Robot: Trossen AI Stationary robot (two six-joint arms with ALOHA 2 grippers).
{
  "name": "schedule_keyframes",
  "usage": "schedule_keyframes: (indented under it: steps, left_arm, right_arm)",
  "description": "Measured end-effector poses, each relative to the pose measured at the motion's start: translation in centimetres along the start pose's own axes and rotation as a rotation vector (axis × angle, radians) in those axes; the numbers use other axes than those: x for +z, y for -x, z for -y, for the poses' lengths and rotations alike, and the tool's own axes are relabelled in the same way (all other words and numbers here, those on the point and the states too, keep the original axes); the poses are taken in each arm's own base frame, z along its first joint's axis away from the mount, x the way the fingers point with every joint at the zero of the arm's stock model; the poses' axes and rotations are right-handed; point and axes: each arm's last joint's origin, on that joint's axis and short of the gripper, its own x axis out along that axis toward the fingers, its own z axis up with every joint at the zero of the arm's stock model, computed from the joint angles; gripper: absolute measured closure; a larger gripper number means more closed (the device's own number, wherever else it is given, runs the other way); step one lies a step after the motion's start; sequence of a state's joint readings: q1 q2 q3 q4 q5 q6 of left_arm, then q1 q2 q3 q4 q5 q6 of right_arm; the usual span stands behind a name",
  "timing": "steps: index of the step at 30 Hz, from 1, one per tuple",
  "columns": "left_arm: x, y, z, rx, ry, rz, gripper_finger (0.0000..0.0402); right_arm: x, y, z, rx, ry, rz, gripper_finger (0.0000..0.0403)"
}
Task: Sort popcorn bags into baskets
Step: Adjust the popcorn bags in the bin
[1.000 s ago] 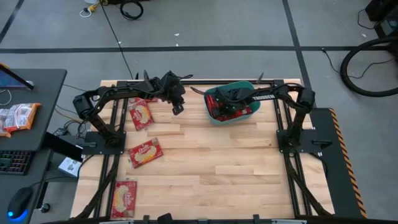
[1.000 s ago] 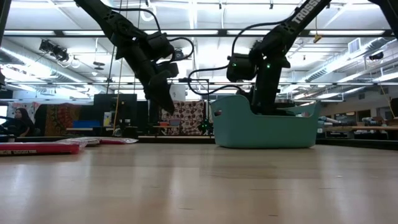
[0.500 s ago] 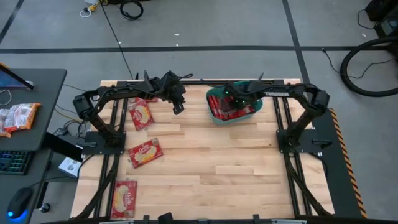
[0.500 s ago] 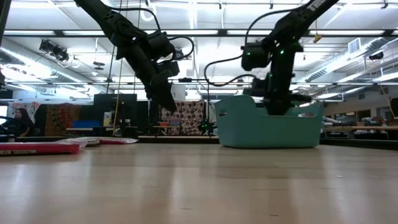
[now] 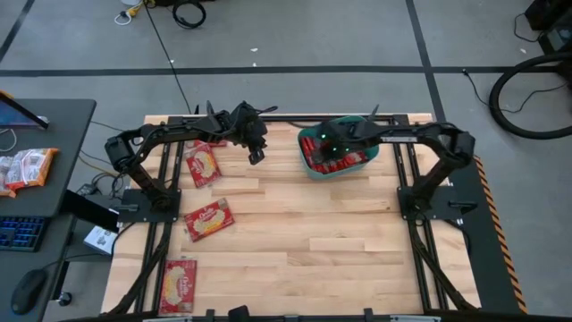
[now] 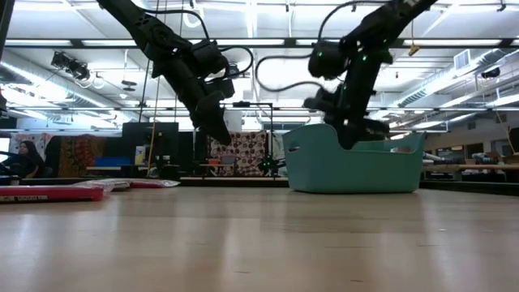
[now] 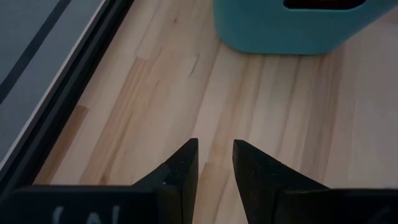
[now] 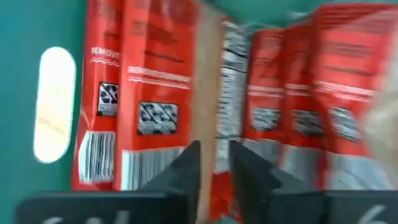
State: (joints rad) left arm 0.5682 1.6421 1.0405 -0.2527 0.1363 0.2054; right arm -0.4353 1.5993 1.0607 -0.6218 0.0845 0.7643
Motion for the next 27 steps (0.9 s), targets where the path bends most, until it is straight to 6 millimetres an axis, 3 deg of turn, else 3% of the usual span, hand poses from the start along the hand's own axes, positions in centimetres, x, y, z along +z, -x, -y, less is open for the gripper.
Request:
schedule_keyframes:
  steps: [6,9,16,27]
  left_arm:
    - [-0.1,0.0,0.0,-0.002,0.001,-0.011,0.0296]
    - [-0.1,0.0,0.0,-0.003,-0.006,-0.013,0.0296]
    - [-0.2,0.0,0.0,-0.005,-0.011,-0.025,0.0296]
    - [-0.7,0.2,-0.9,0.009,0.015,-0.052,0.0296]
  right_arm:
    - [-0.4,-3.3,0.1,-0.092,0.008,-0.069,0.0219]
    - [-0.4,-4.4,0.4,-0.12,0.001,-0.091,0.0203]
    - [-0.1,-5.2,0.7,-0.131,-0.013,-0.09,0.0248]
    - [2.0,-2.9,0.4,0.156,-0.02,-0.046,0.0276]
